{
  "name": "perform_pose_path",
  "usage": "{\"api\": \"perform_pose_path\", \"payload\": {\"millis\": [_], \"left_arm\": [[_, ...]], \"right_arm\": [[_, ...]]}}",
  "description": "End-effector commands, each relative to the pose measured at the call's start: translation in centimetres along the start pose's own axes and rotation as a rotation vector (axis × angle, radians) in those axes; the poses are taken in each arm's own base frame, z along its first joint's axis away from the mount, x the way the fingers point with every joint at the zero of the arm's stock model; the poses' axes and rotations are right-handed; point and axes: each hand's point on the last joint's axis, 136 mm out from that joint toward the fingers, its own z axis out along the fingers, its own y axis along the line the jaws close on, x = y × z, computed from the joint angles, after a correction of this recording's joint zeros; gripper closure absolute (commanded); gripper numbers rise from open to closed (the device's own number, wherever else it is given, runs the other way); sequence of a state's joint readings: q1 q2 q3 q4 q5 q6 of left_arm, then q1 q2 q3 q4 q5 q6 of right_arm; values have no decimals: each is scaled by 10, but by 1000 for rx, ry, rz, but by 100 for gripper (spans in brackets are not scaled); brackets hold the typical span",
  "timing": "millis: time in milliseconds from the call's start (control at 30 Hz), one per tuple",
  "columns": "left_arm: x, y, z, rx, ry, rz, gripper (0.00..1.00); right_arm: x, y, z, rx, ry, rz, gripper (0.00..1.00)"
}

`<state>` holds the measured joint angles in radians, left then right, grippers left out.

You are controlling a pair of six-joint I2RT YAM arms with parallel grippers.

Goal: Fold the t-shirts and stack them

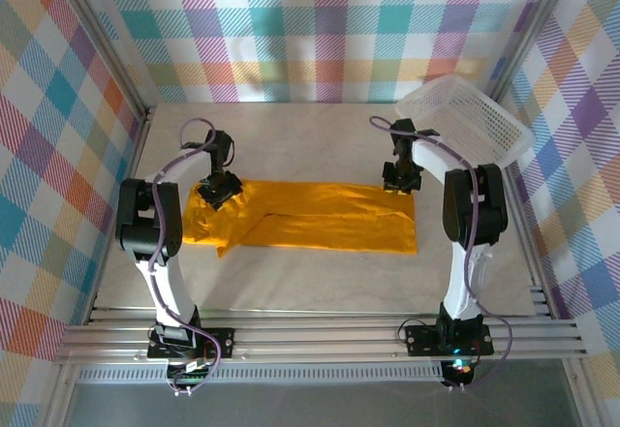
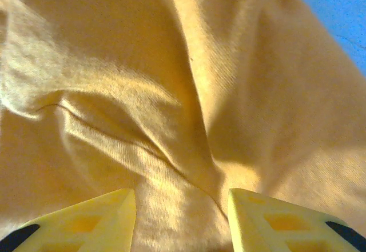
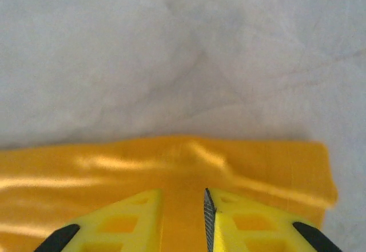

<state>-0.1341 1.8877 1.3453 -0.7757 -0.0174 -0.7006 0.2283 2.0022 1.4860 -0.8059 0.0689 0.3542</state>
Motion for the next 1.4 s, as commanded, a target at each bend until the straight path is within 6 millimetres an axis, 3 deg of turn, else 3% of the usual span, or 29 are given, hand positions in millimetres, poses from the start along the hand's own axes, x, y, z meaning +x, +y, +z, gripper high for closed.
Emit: {"api": "perform_pose_path", "payload": {"millis": [0, 133, 300, 500, 733, 900, 1033, 1367], "left_arm": [[14, -3, -13, 47, -4, 39, 53], [27, -10, 0, 83, 41, 46, 55], [42, -20, 10, 108, 70, 79, 56], [64, -27, 3, 123, 88, 116, 61], [107, -20, 4, 149, 162, 99, 69], [127, -28, -10, 183, 141, 123, 68], [149, -29, -5, 187, 176, 122, 66], [182, -43, 3, 250, 275, 134, 66]], "right_arm": [[29, 5, -14, -26, 11, 17, 75], [64, -6, 4, -15, 92, 58, 80], [82, -16, 6, 12, 114, 44, 86], [86, -21, 5, 26, 114, 26, 90], [83, -20, 4, 26, 107, 37, 90], [82, -21, 3, 30, 103, 31, 90], [84, -21, 3, 28, 104, 30, 90], [87, -22, 2, 28, 103, 33, 89]]}}
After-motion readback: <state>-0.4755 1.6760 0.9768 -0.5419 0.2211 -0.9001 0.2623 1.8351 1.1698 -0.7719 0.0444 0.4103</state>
